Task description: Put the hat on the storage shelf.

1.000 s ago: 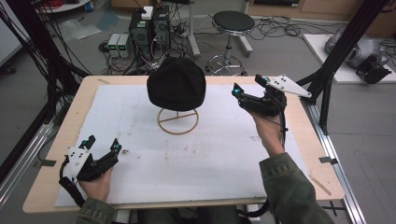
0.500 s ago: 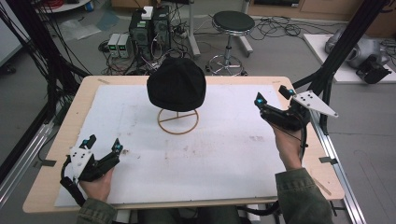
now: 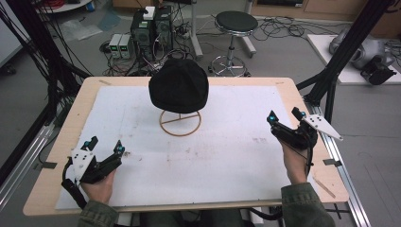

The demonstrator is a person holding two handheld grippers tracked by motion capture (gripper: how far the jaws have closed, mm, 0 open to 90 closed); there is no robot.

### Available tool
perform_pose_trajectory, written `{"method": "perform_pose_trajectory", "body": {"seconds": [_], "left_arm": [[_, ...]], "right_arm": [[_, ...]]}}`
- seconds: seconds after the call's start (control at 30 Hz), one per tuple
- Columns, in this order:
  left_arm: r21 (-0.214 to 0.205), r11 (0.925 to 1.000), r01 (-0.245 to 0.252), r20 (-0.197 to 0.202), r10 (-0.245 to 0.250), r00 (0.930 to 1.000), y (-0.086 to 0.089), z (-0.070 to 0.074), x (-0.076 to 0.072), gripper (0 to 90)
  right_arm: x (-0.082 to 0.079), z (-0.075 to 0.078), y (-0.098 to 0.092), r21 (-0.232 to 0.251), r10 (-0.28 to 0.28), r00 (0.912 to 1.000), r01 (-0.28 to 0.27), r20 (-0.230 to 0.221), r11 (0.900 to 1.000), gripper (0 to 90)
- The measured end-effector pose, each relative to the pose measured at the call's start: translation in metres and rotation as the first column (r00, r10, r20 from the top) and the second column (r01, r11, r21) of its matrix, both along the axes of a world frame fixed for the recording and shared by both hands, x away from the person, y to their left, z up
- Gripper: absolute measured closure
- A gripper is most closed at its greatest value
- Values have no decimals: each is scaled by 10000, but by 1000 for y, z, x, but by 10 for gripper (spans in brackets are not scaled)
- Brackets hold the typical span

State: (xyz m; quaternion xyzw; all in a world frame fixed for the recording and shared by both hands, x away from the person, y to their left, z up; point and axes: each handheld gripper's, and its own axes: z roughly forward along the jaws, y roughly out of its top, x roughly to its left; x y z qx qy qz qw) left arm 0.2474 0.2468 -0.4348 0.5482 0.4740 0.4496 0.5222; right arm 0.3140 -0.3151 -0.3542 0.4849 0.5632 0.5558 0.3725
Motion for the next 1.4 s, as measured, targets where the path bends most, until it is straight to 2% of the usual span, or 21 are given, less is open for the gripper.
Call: {"method": "perform_pose_trajectory", "body": {"seconds": [0.17, 0.3, 0.37, 0.47, 0.6, 0.73, 0.87, 1.0, 1.1, 1.4], "left_arm": [[-35, 10000, 1, -17, -1, 10000, 0, 0, 0, 189], [-116, 9999, 25, -64, -25, 10000, 0, -1, 1, 189], [-147, 9999, 28, -69, -29, 10000, 0, -1, 1, 189], [-232, 9997, 15, -50, -16, 10000, 1, -1, 2, 189], [-278, 9996, 36, -32, -37, 10000, 0, -2, 3, 189], [-269, 9996, 24, -65, -26, 10000, 0, -2, 4, 189], [-244, 9997, 53, -78, -55, 10000, 0, -2, 4, 189], [-211, 9997, 101, -87, -103, 9999, 0, -2, 4, 189], [-159, 9998, 125, -189, -128, 9997, -1, -2, 4, 189], [-250, 9997, 83, -144, -87, 9999, 1, -2, 4, 190]], "right_arm": [[1, -27, -5, 13, -643, 9964, 645, -552, 9979, 126], [2, -49, -7, 64, -941, 9908, 952, -977, 9954, 127], [1, -56, -7, -102, -1027, 9876, 1023, -1191, 9947, 126], [-9, -64, -4, -468, -1357, 9852, 1314, -1048, 9902, 126], [-16, -68, -4, -590, -1582, 9847, 1540, -736, 9863, 126], [-17, -70, -3, -504, -1622, 9833, 1584, -824, 9861, 125], [-16, -74, 0, -968, -1523, 9849, 1442, -825, 9848, 125], [-15, -77, 4, -1318, -1551, 9860, 1461, -612, 9805, 125], [-14, -78, 6, -1282, -1506, 9860, 1407, -717, 9817, 125], [-16, -78, 4, -1293, -1498, 9862, 1399, -705, 9817, 126]]}}
